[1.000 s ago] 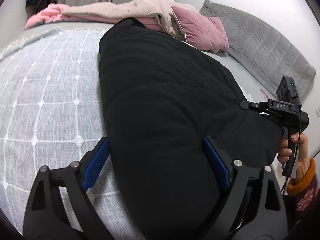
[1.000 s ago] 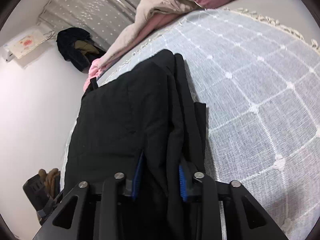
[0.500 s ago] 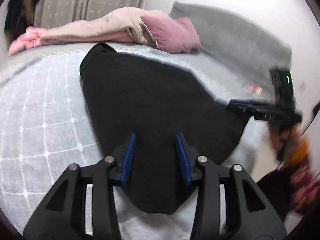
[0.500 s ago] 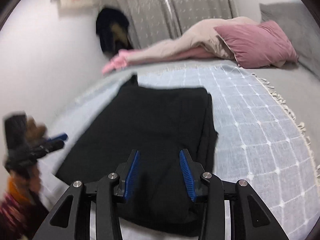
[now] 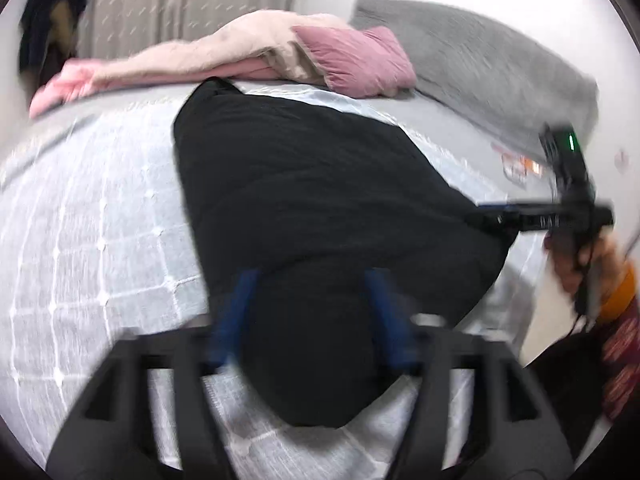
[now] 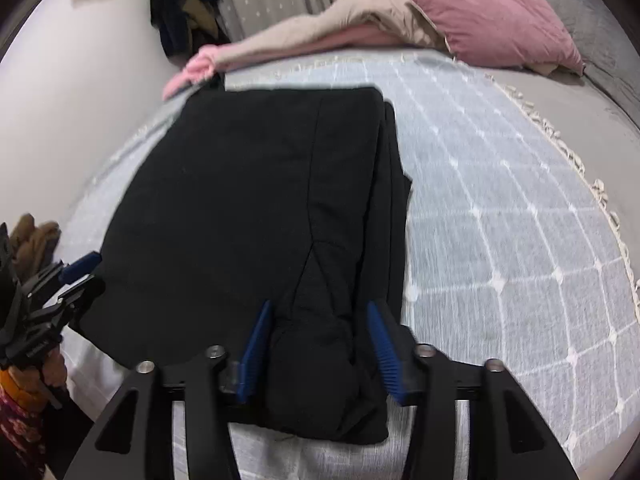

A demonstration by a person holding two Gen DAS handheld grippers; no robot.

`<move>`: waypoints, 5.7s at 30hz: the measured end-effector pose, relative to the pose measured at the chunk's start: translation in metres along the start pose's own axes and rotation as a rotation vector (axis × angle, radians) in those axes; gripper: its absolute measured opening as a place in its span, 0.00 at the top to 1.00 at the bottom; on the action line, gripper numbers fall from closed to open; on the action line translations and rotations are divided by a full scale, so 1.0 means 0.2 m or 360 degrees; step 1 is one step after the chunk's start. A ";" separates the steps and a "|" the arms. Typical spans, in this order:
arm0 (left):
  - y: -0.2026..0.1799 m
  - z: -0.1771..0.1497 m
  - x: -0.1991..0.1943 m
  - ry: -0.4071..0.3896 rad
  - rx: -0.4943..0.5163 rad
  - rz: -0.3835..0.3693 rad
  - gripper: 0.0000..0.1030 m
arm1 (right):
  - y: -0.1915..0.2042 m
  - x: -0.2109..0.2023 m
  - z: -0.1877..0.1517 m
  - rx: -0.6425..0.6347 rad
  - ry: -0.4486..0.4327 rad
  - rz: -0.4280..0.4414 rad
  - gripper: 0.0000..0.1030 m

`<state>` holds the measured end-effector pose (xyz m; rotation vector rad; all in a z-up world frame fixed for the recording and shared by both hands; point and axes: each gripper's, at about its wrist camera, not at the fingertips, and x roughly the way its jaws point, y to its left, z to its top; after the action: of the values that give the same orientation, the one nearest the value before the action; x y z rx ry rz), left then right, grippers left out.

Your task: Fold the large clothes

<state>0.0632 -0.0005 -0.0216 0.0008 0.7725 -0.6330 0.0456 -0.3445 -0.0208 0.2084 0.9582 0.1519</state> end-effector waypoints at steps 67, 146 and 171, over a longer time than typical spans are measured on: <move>0.89 0.13 0.02 -0.0092 -0.0262 0.0851 0.08 | 0.84 0.55 0.51 0.0057 -0.0075 0.0418 0.39; 0.50 -0.02 -0.25 0.0200 -0.0632 0.1030 0.01 | 1.15 0.33 0.08 -0.0380 -0.0025 -0.0264 0.13; 0.51 -0.02 -0.25 0.0206 -0.0627 0.1030 0.01 | 1.16 0.34 0.08 -0.0374 -0.0011 -0.0259 0.13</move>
<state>0.0876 0.1099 -0.0158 -0.0673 0.9502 0.1394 0.0889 -0.1056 -0.0095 -0.0855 0.9377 0.1129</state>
